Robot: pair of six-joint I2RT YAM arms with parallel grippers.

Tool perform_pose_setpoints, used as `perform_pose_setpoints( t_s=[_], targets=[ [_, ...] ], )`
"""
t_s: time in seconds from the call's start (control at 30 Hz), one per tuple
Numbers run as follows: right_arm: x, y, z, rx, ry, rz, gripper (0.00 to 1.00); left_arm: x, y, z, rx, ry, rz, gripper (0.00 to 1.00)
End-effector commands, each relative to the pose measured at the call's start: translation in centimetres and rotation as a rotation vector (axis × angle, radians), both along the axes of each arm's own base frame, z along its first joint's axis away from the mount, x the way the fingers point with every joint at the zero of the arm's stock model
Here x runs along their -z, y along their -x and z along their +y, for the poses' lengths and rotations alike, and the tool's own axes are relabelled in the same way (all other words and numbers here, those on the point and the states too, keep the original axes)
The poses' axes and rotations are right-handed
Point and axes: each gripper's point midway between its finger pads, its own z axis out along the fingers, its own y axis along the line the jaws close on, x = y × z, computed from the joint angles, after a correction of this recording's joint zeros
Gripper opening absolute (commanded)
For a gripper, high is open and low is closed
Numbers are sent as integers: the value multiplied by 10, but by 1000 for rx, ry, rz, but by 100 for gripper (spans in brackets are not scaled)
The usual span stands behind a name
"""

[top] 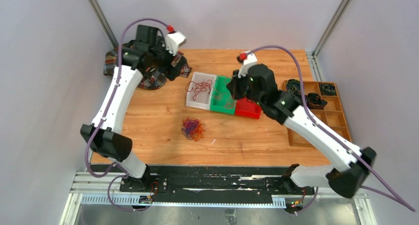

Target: Untangle the cables

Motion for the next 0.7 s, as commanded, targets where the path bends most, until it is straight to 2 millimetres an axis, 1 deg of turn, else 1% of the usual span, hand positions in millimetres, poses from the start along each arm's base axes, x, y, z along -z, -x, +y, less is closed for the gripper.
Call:
perform_pose_setpoints(
  t_s=[0.0,0.07,0.1,0.17,0.23,0.33,0.37,0.43,0.5,0.67],
  targets=[
    [-4,-42,29,-12,-26,61,1,-11,22,52,-211,21,21,98],
    [2,-64,48,-14,-10,82,1,-12,29,70,-270,-28,0,98],
    [-1,-75,57,-12,-9,79,0,-12,35,75,-284,-44,-8,98],
    [11,-97,70,16,25,100,1,-12,47,80,-284,-47,-17,98],
    [27,-119,79,57,75,117,1,-9,56,81,-281,-32,-7,98],
    [51,-147,87,112,140,128,1,-3,63,81,-287,-12,13,98],
    [65,-155,91,126,163,143,1,-2,64,81,-290,-12,17,98],
    [84,-165,96,145,190,160,1,2,65,82,-296,-15,25,98],
    [99,-171,99,166,207,182,0,4,66,83,-300,-16,33,98],
    [134,-173,108,177,219,242,1,10,67,81,-295,-11,51,98]
  ],
)
